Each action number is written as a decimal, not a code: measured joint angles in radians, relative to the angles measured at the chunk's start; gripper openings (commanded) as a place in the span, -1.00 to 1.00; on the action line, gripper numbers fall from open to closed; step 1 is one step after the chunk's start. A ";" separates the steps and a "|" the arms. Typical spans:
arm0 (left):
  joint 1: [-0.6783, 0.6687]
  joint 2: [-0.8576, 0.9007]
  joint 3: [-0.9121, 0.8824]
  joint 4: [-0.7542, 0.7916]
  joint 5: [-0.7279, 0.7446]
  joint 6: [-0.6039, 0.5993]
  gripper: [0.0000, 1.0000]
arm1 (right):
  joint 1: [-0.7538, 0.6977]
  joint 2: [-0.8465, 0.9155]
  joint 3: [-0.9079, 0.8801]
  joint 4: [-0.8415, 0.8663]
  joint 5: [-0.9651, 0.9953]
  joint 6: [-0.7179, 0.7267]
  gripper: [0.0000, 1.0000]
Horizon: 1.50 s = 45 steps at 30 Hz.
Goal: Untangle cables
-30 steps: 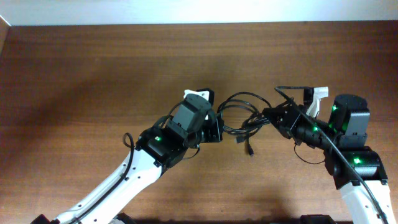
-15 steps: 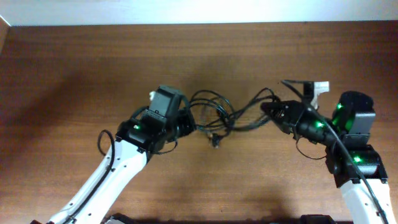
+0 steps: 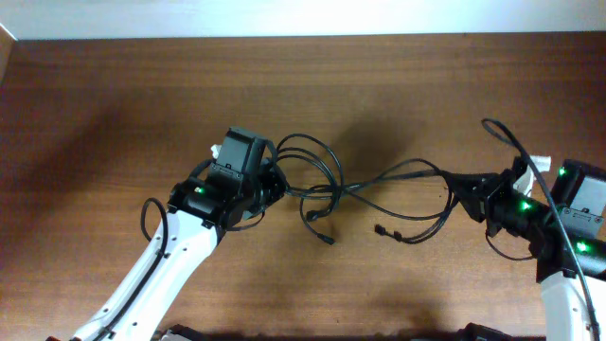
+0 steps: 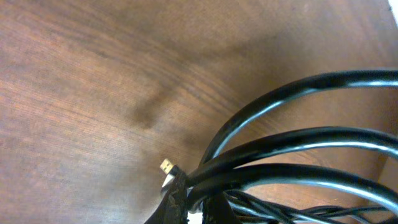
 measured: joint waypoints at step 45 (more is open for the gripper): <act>-0.285 -0.105 -0.016 0.621 0.137 0.079 -1.00 | 0.198 0.178 0.006 -0.092 0.076 0.276 -0.78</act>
